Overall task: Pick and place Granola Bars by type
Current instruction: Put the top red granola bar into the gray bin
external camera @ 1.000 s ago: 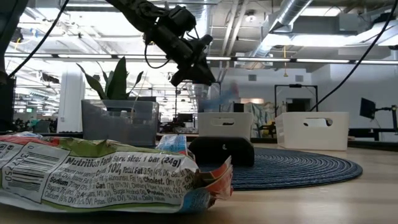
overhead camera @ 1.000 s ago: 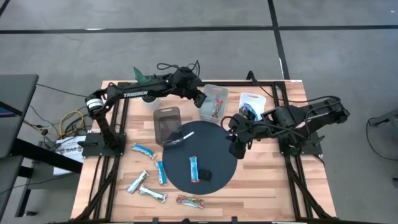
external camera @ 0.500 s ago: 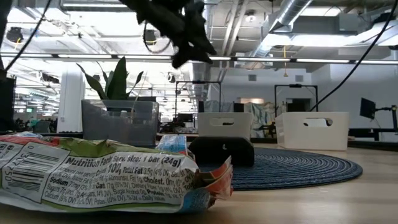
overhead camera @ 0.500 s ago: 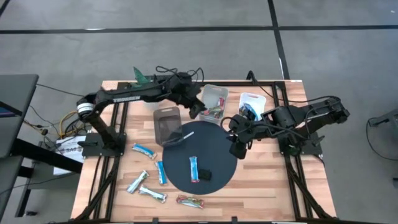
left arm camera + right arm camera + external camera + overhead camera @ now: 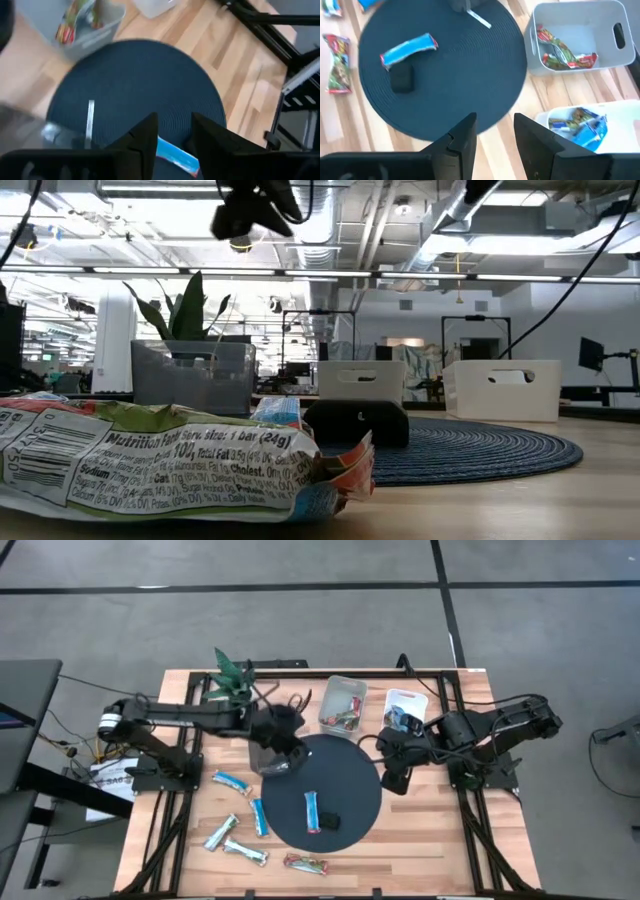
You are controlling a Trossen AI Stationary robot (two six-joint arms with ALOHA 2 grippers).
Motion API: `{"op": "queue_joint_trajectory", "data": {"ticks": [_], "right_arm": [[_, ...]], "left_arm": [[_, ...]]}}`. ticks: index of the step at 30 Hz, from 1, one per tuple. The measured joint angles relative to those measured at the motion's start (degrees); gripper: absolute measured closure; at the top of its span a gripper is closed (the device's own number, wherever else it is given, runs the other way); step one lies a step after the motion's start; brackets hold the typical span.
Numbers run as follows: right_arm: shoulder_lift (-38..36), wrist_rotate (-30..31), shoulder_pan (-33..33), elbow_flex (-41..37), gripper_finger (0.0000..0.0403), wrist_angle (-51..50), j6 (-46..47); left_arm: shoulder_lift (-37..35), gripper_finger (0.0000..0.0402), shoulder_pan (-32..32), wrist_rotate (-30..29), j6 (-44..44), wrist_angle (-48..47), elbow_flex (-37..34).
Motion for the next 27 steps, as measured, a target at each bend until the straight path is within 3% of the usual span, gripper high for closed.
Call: {"op": "queue_joint_trajectory", "data": {"ticks": [7,17,27], "right_arm": [[-0.04,-0.05,0.41,0.00,0.0280,-0.62,-2.83],[-0.04,-0.06,0.39,-0.01,0.0280,-1.46,-6.18],[-0.04,-0.04,0.37,0.00,0.0280,-1.52,-6.59]], "left_arm": [[2.64,0.0272,-4.68,-5.28,-14.14,-2.19,-0.30],[11.19,0.0266,-10.47,-3.87,-24.07,-2.28,-0.32],[18.41,0.0266,-11.12,-1.82,-31.28,-2.67,-0.34]]}}
